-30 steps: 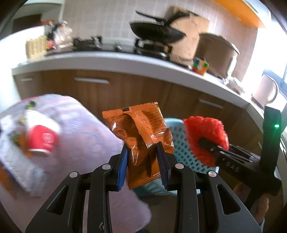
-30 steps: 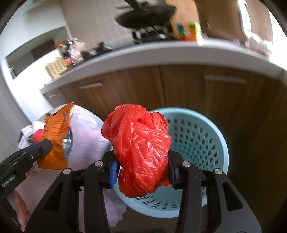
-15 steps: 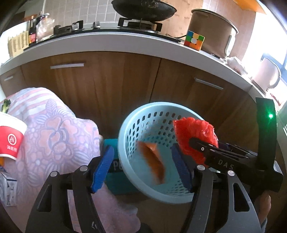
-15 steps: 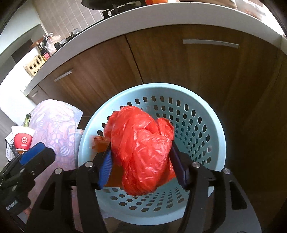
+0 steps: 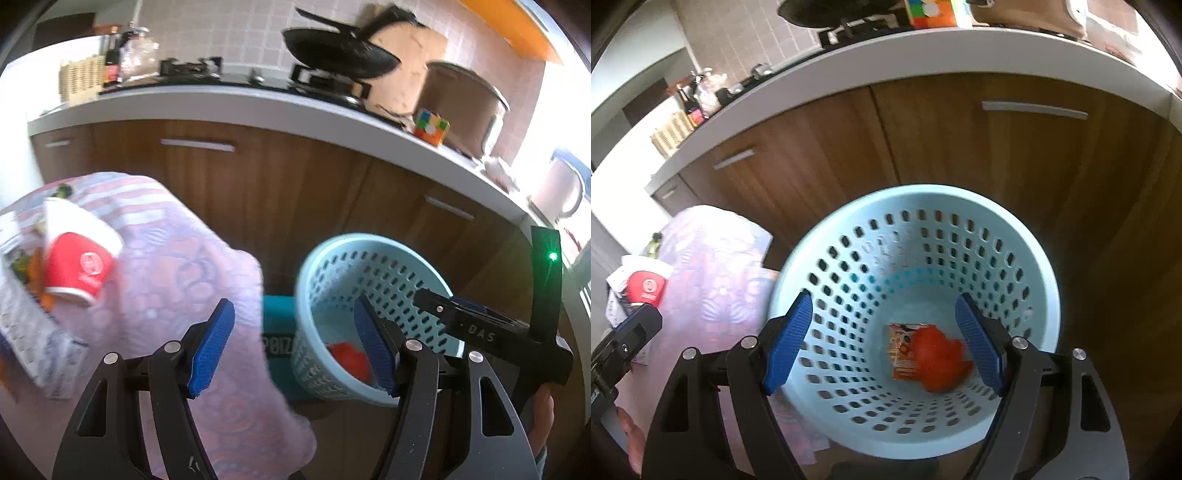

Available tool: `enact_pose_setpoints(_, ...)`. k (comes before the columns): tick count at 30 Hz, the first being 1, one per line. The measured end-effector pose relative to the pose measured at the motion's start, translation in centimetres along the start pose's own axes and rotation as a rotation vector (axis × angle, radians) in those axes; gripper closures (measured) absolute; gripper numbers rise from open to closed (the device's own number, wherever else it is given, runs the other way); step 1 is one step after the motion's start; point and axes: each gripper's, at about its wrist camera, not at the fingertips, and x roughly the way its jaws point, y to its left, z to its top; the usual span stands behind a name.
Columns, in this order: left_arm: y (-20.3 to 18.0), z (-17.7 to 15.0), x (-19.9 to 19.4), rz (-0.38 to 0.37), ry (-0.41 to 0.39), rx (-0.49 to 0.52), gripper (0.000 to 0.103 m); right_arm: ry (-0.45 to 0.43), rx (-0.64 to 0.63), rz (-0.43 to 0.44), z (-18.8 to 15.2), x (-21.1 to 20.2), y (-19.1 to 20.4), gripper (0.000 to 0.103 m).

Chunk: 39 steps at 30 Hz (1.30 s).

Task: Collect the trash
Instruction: 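Carry the red bag to the blue basket and open the right tool, then move both tools back over the table toward the paper cups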

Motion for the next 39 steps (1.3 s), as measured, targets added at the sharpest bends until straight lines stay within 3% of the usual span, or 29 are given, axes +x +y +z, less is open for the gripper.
enact_pose_setpoints(6, 3.3, -0.3, -4.2, 0.064, -0.080, -0.067, 0.037, -0.070, -0.086, 0.091, 0.0, -2.4, 4.6, 0.027)
enact_pose_setpoints(12, 9.3, -1.0, -9.8, 0.175, -0.170, -0.174, 0.034, -0.126, -0.236, 0.212, -1.1, -3.8, 12.4, 0.027)
enact_pose_setpoints(15, 12.9, -1.6, -12.7, 0.275, -0.212, -0.234, 0.033, -0.124, -0.287, 0.272, -1.7, -3.7, 16.3, 0.028)
enact_pose_setpoints(20, 19.3, -3.1, -17.2, 0.511, -0.265, -0.325, 0.028, -0.093, -0.367, 0.336, -3.4, -3.0, 21.6, 0.028)
enact_pose_setpoints(23, 22.5, -4.3, -18.1, 0.643, -0.247, -0.368, 0.028, -0.076, -0.415, 0.351, -4.5, -2.7, 24.2, 0.028)
enact_pose_setpoints(28, 27.4, -6.0, -16.6, 0.784, -0.106, -0.400, 0.027, -0.057, -0.463, 0.357, -5.6, -2.4, 26.8, 0.028)
enact_pose_setpoints(33, 29.3, -6.8, -16.3, 0.821, -0.067, -0.411, 0.027, -0.055, -0.497, 0.355, -6.1, -2.3, 28.7, 0.028)
enact_pose_setpoints(39, 31.6, -9.2, -19.4, 0.844, -0.062, -0.428, 0.027, -0.043, -0.518, 0.367, -6.5, -1.9, 30.3, 0.028)
